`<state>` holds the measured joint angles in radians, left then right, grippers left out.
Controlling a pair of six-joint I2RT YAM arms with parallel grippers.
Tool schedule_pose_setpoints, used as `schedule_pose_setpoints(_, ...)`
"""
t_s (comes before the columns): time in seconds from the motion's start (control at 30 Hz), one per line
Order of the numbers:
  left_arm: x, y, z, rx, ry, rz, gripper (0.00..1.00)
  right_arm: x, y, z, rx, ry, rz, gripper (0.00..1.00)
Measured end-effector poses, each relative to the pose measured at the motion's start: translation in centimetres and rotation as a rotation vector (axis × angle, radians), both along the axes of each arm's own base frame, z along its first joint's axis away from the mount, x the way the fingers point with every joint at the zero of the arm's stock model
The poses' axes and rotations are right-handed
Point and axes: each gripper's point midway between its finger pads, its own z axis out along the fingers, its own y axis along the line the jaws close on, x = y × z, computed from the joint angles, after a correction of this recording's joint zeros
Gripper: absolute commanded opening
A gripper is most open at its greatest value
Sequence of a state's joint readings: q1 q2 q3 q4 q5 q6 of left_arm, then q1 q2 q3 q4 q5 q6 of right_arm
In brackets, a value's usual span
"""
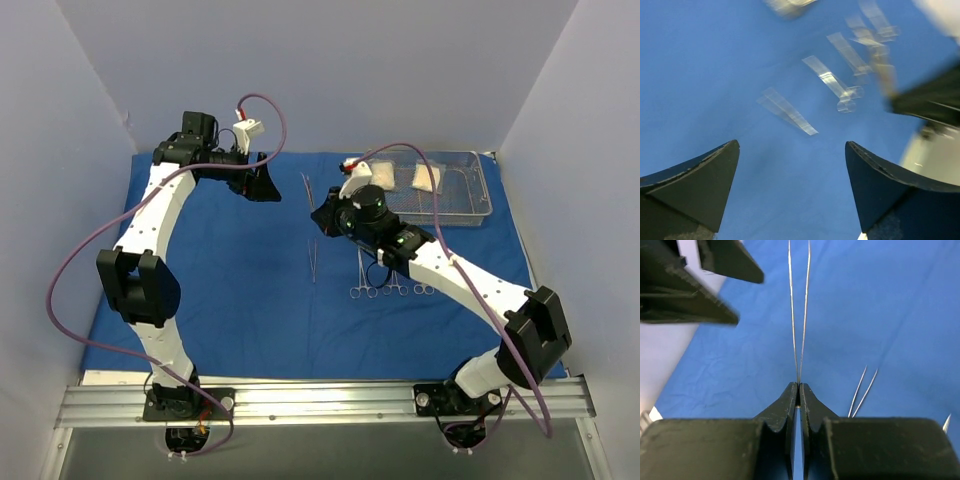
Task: Open and lay out the surgical kit
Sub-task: Place the medical item in the surgical kit.
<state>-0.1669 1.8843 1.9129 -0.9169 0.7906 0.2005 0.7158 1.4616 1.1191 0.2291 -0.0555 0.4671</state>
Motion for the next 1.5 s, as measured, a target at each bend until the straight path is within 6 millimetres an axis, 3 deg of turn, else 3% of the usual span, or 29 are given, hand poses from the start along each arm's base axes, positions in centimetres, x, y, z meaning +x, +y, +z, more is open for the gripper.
schedule_pose_setpoints(0.1,-1.5,-1.8,3.0,-0.116,-0.037,-0.121,0.99,0.5,0.3,2.1,-0.002,-0.070,0.074,0.00)
schedule_pose_setpoints(0.2,-2.6,-2.7,5.5,-0.193,-0.082,-0.200,0.84,0.6,0.4,3.9,0.001,-0.130,0.143,0.00)
schedule_pose_setpoints(0.43,-4.1,-4.4,9.6,-0.303,-0.163,-0.316,0.77,-0.4,1.3,7.1,0.022,-0.231,0.265,0.00)
schedule_pose_setpoints(0.63,-4.3,-5.4,10.8,-0.348,-0.164,-0.338,0.76,-0.9,1.8,7.9,0.046,-0.252,0.309,0.00)
schedule_pose_setpoints(0.73,-4.1,-5.7,11.6,-0.376,-0.163,-0.336,0.69,-1.1,1.9,8.0,0.053,-0.256,0.319,0.00)
schedule_pose_setpoints(1.07,-4.2,-6.2,12.7,-0.418,-0.141,-0.340,0.34,-1.1,2.2,8.8,0.075,-0.279,0.331,0.00)
schedule_pose_setpoints(1.1,-4.3,-6.3,12.7,-0.422,-0.135,-0.342,0.24,-1.1,2.2,8.7,0.076,-0.277,0.333,0.00)
schedule_pose_setpoints(1.17,-4.6,-6.5,12.9,-0.436,-0.120,-0.355,0.15,-1.0,2.1,8.5,0.075,-0.269,0.333,0.00)
schedule_pose_setpoints(1.2,-4.8,-6.6,13.1,-0.444,-0.111,-0.361,0.03,-1.0,2.2,8.3,0.073,-0.264,0.335,0.00)
schedule_pose_setpoints(1.3,-4.8,-6.8,13.0,-0.453,-0.087,-0.353,0.02,-0.6,2.1,7.9,0.074,-0.254,0.333,0.00)
schedule_pose_setpoints(1.4,-4.4,-6.9,12.3,-0.454,-0.030,-0.308,0.02,-0.3,1.7,7.5,0.068,-0.228,0.308,0.25)
schedule_pose_setpoints(1.5,-3.0,-6.8,10.8,-0.416,0.032,-0.185,0.02,1.1,1.3,7.3,0.035,-0.203,0.235,0.39)
